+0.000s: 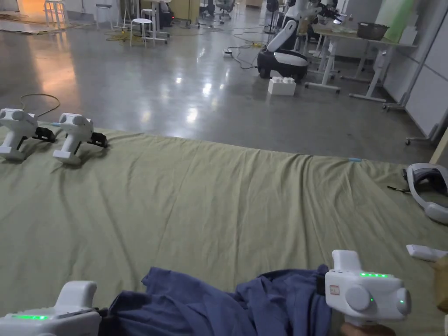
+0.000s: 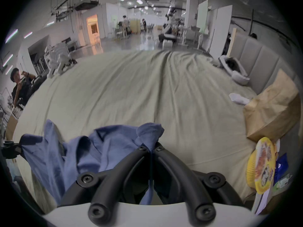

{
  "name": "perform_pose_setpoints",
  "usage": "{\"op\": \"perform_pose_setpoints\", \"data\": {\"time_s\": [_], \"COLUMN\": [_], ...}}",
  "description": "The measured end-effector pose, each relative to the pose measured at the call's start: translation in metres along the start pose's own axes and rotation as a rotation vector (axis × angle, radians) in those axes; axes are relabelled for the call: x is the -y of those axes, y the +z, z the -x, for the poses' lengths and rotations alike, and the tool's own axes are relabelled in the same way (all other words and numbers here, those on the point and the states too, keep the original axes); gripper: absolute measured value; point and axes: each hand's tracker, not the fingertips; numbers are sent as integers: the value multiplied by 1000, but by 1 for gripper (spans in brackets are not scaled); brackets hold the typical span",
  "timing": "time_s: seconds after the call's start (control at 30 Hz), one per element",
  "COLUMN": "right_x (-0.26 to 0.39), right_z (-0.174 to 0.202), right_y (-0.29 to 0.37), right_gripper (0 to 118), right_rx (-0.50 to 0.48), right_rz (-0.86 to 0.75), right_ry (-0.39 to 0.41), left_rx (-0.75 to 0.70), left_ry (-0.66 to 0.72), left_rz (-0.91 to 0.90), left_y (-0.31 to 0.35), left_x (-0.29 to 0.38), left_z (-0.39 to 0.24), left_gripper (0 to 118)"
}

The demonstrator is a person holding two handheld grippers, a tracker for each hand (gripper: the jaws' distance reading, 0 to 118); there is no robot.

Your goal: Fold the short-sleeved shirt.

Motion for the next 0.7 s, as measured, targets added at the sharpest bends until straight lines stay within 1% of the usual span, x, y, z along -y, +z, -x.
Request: {"op": "perform_pose_setpoints", "data": {"time_s": [0.07,0.23,0.4,0.43,0.53,0.57,0.7], "right_x": [-8,-33,-68,-76,-102,-110,-137], "right_z": [-8,-27,-43,-45,-47,-48,-47], "right_y": [25,81,131,139,160,166,184], "right_gripper": [5,5,5,5,5,5,5], "right_rx": [12,43,61,67,88,93,111], "right_rz": [-60,-174,-266,-277,-314,-322,-346], "right_ry": [-17,-14,-23,-16,1,-2,-3], "left_rx": [2,-1,-5,-11,-8,-12,-20], "left_ry": [-5,-24,-34,-36,-28,-18,-10], "left_rz": [-34,-119,-233,-255,-289,-304,-339], "left_y": [6,34,72,128,160,175,205], "left_x": [-13,-43,-89,-106,-139,-159,-202], "left_z": [2,0,4,-41,-48,-47,-48], "left_gripper": [7,7,7,7,7,7,7]}}
